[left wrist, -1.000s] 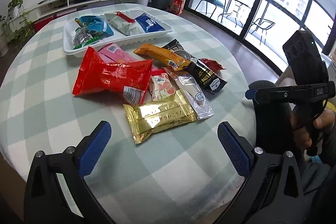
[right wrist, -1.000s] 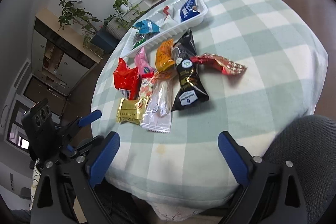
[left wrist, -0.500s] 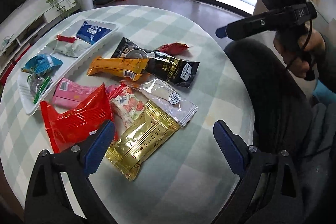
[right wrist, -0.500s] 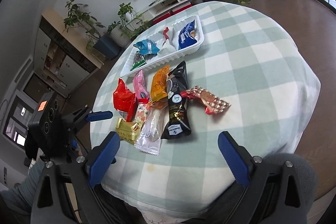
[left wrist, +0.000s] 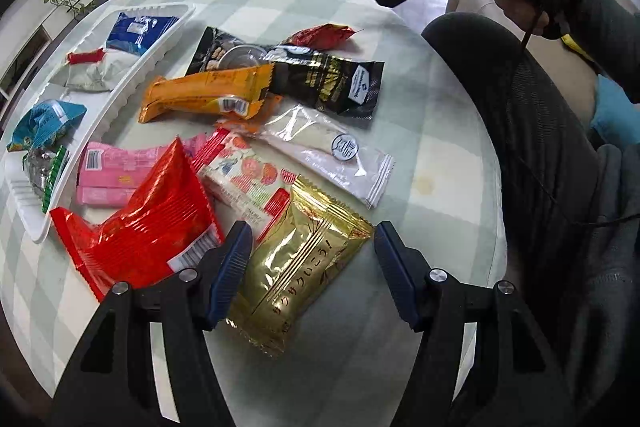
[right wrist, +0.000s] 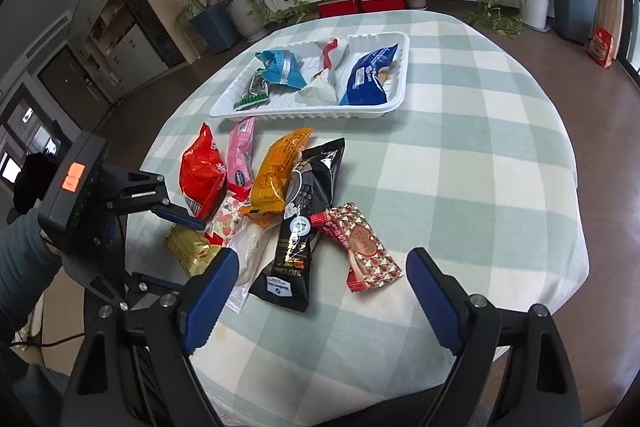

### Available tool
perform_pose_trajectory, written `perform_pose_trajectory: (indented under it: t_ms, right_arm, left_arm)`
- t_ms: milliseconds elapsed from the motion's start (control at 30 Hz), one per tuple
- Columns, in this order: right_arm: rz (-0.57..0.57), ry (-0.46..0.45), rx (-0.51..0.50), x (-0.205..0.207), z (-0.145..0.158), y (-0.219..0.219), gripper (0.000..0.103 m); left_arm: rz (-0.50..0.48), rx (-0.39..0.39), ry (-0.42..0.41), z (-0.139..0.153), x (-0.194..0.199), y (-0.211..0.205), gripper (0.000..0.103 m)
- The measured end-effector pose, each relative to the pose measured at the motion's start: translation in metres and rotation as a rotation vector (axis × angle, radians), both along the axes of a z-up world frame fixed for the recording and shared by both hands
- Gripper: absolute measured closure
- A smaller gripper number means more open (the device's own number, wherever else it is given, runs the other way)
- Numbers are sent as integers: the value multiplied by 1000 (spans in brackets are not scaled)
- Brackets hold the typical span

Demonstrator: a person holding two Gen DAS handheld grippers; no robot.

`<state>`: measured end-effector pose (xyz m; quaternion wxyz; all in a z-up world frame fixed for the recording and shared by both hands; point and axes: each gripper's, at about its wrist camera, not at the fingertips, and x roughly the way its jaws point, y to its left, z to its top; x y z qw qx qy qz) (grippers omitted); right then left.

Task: Organize snacks
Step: 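Move both grippers back over the remaining snacks, then grasp the gold wafer with left while right grasps red-white candy packet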

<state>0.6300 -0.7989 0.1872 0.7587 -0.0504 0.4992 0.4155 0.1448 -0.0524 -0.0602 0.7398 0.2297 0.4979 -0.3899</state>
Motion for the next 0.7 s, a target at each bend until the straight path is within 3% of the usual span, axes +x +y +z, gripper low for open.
perform_pose_trajectory:
  t_ms: [233,400,533,700]
  right_arm:
    - [119,-23,-58,1,-13,13,18]
    - [170,-40,-109,5,-22,21,24]
    - [201,-80,-144,9,-26,25,28]
    - [211,-81,-174,22,-32,26,36]
  left_arm:
    - [-23,54,-9,4,-3,7,41]
    - [-42,44,-15,16,-7,10,41]
    - [-67,107,-2,7,-6,9,41]
    - [-65,120,10,2,-4,10,41]
